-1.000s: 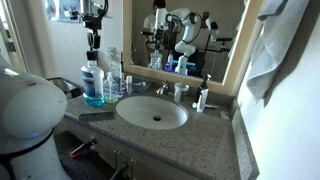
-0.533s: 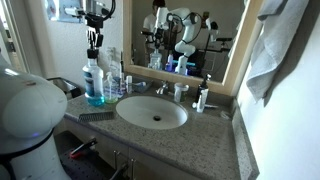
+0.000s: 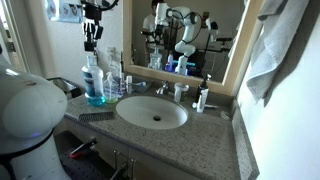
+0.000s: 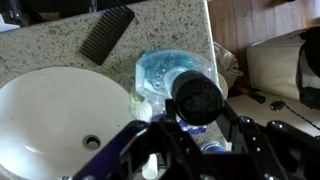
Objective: Take the top off the bottle
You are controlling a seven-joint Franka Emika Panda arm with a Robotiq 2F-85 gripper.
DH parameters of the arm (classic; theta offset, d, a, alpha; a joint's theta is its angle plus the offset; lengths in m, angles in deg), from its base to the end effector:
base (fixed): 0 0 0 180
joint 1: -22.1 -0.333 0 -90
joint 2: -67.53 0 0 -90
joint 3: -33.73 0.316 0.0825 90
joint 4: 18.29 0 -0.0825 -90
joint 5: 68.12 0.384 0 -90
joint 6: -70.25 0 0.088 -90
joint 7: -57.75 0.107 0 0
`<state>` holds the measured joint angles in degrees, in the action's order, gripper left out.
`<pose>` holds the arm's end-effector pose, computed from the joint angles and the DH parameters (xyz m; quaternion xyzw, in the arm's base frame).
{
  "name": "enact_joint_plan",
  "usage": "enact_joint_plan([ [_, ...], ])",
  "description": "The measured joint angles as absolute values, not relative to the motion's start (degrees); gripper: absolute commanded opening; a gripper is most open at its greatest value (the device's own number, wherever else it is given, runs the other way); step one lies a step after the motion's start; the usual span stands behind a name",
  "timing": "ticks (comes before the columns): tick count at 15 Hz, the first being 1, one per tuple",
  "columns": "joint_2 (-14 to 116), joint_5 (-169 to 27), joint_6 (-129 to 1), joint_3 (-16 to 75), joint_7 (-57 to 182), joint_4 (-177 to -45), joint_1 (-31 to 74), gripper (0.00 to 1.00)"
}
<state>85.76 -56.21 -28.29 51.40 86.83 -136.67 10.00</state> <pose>0.3835 0.2582 0.5557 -0.9981 0.0198 0.0442 0.0382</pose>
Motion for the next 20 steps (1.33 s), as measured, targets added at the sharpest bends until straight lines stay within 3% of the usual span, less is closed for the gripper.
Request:
enact_joint_plan([
  [9,81.85,-59.85,-25.08,52.1,83.8,-127.56,9.7,0.19],
  [20,63.81,-63.06,-29.62,51.27,77.59,-119.52,9.5,0.19],
])
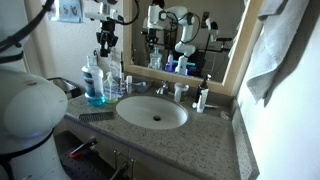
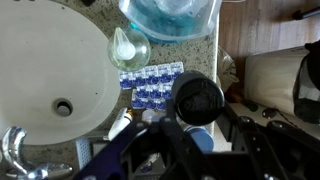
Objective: Take the top off the bottle
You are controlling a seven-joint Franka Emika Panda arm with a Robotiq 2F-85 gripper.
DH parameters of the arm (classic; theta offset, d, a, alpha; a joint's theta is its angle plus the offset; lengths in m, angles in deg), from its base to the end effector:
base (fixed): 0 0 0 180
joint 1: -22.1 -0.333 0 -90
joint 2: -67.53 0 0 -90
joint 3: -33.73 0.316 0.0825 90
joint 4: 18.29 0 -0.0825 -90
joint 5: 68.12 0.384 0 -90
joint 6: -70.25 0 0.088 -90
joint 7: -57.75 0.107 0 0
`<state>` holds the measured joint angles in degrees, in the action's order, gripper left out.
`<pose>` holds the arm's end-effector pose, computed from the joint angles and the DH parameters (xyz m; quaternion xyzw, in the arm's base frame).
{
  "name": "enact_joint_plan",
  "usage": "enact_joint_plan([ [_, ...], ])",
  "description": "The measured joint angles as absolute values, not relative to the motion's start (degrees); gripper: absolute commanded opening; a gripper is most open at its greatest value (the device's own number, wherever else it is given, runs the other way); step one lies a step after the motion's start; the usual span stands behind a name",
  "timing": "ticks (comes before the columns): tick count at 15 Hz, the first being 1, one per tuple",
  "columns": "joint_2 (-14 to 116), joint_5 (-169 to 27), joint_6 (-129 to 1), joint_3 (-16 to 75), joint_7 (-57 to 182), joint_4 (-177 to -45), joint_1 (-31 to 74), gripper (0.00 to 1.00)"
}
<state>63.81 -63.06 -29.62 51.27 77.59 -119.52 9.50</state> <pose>0.4933 0.2912 0.5114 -0.9944 -0.0803 0.0612 0.0298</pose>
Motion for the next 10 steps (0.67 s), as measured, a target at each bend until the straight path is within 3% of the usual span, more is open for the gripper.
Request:
enact_joint_plan([
  [10,55.09,-63.03,-34.24,49.83,73.75,-117.97,7.88,0.19],
])
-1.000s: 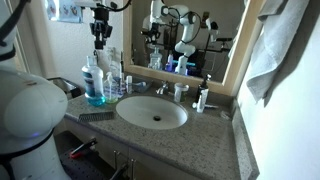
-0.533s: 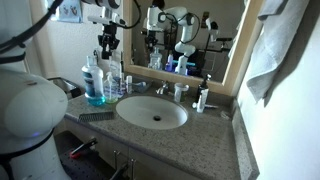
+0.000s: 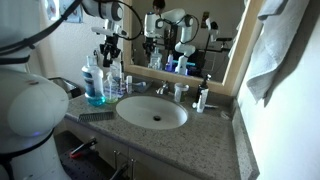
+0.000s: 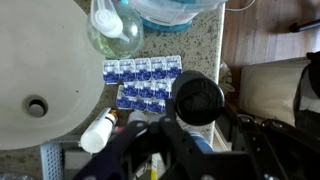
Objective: Take the top off the bottle
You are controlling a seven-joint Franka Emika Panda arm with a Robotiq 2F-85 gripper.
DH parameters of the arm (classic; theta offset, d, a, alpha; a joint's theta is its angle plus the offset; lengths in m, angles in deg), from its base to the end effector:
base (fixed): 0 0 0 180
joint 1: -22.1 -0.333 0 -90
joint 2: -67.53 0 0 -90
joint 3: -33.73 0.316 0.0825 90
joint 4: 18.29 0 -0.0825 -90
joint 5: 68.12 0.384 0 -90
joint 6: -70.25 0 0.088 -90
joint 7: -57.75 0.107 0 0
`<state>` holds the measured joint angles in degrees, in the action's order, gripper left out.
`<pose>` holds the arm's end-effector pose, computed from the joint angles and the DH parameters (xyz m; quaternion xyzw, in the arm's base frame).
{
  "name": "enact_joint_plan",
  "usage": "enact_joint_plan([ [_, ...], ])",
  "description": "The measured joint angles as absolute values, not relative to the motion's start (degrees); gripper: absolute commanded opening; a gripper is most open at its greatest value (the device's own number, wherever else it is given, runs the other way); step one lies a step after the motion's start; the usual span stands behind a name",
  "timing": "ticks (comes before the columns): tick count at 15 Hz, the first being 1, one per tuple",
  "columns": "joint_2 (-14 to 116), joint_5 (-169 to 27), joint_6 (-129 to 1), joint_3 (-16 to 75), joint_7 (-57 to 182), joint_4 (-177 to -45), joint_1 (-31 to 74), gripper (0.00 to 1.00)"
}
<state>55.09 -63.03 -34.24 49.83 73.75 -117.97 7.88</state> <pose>0.5262 0.3040 0.4435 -0.9894 -0.1092 0.0859 0.0418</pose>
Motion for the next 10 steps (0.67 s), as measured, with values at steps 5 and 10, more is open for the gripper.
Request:
enact_joint_plan([
  [5,52.93,-63.14,-38.76,49.32,73.75,-119.69,6.59,0.19],
  [10,51.78,-63.37,-44.98,48.79,73.75,-124.26,5.76,0.19],
])
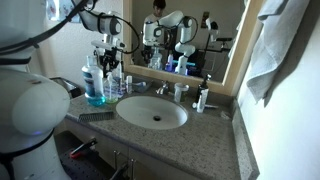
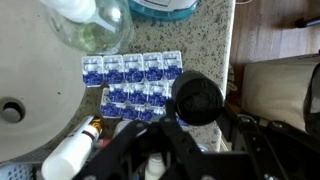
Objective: Take the top off the bottle
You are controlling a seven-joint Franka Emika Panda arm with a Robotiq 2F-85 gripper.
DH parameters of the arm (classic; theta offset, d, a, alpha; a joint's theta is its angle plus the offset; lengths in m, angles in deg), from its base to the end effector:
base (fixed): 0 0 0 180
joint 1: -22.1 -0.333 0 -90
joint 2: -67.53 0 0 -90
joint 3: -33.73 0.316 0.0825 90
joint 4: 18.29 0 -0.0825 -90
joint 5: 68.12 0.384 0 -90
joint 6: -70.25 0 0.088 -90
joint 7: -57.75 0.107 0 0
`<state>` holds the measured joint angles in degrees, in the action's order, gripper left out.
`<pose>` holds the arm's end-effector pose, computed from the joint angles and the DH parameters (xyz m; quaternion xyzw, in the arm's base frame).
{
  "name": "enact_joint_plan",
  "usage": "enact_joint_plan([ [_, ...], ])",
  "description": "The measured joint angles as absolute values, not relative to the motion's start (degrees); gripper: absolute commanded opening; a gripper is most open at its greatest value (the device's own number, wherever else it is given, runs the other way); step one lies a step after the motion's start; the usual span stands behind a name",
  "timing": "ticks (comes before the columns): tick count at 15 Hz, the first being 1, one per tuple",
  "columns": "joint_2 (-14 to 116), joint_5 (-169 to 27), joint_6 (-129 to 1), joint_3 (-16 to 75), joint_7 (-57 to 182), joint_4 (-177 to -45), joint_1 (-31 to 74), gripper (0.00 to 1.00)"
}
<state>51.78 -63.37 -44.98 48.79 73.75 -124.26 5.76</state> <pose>0.5228 0.3149 0.3727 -0.9898 -0.1112 0.0769 0.0448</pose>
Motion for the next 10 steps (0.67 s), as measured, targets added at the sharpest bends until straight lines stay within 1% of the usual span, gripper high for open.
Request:
enact_joint_plan([
  [10,48.35,-63.37,-53.08,48.13,73.76,-129.54,5.6,0.19],
])
